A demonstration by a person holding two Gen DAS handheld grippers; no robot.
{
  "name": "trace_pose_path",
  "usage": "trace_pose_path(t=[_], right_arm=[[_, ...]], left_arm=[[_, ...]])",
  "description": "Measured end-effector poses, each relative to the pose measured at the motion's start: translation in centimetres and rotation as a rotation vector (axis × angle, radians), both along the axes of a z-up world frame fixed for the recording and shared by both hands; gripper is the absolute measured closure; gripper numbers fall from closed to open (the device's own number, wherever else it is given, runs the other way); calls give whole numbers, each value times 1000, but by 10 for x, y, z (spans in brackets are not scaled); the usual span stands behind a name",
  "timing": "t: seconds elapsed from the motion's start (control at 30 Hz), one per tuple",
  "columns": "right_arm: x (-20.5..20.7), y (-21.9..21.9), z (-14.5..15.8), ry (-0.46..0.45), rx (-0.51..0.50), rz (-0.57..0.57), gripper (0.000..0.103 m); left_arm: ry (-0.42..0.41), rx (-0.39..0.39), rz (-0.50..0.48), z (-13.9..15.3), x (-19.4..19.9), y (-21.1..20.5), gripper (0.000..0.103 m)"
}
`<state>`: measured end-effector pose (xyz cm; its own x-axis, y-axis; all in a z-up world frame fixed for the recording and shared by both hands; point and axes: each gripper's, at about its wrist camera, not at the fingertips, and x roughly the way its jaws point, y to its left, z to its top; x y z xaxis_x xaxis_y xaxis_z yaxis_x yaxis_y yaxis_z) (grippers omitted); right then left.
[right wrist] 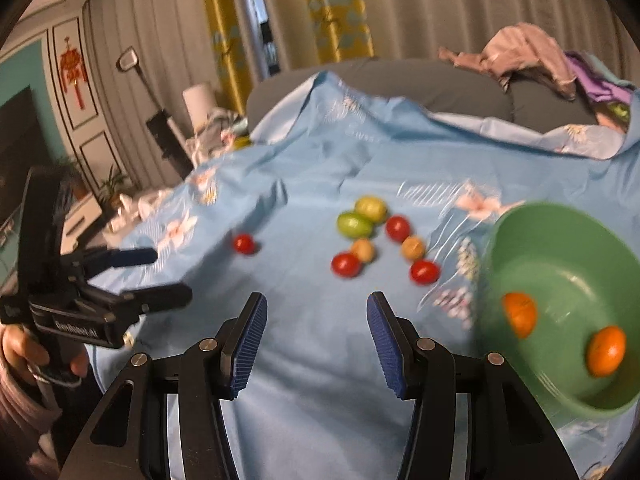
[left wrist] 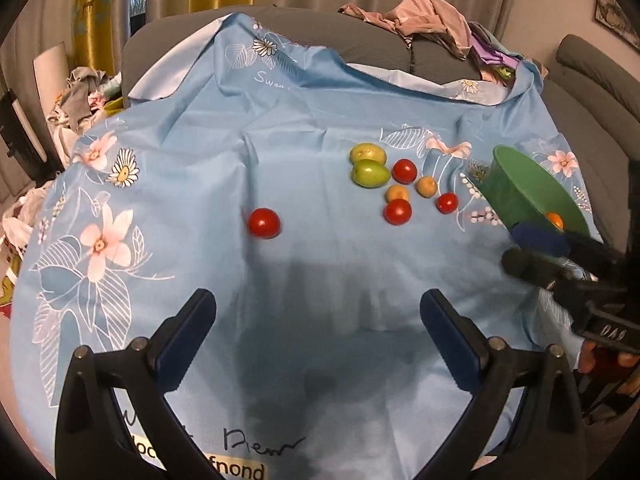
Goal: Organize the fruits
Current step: 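Move the right gripper back to the fruit and grasp a red cherry tomato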
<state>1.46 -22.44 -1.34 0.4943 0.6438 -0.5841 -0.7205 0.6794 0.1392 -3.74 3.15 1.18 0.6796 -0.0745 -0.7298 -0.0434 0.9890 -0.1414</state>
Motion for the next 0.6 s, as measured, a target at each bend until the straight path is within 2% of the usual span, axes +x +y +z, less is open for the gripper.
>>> trace_pose_path(t=[0.23,0.37,0.5,0.6], right_arm=[[17,30,-10,64,-75,-18,50],[49,46,-16,144,-106,-66,50],[80,60,-26,191,-155,-121,50],[94,66,-31,227,-163,-127,50]], left_arm=[[-37,-38,-40,3,11,15,3],[-49,-67,-49,6,19,26,3],[-49,-67,-63,6,29,34,6],[-47,-97,-84,6,34,40,9]])
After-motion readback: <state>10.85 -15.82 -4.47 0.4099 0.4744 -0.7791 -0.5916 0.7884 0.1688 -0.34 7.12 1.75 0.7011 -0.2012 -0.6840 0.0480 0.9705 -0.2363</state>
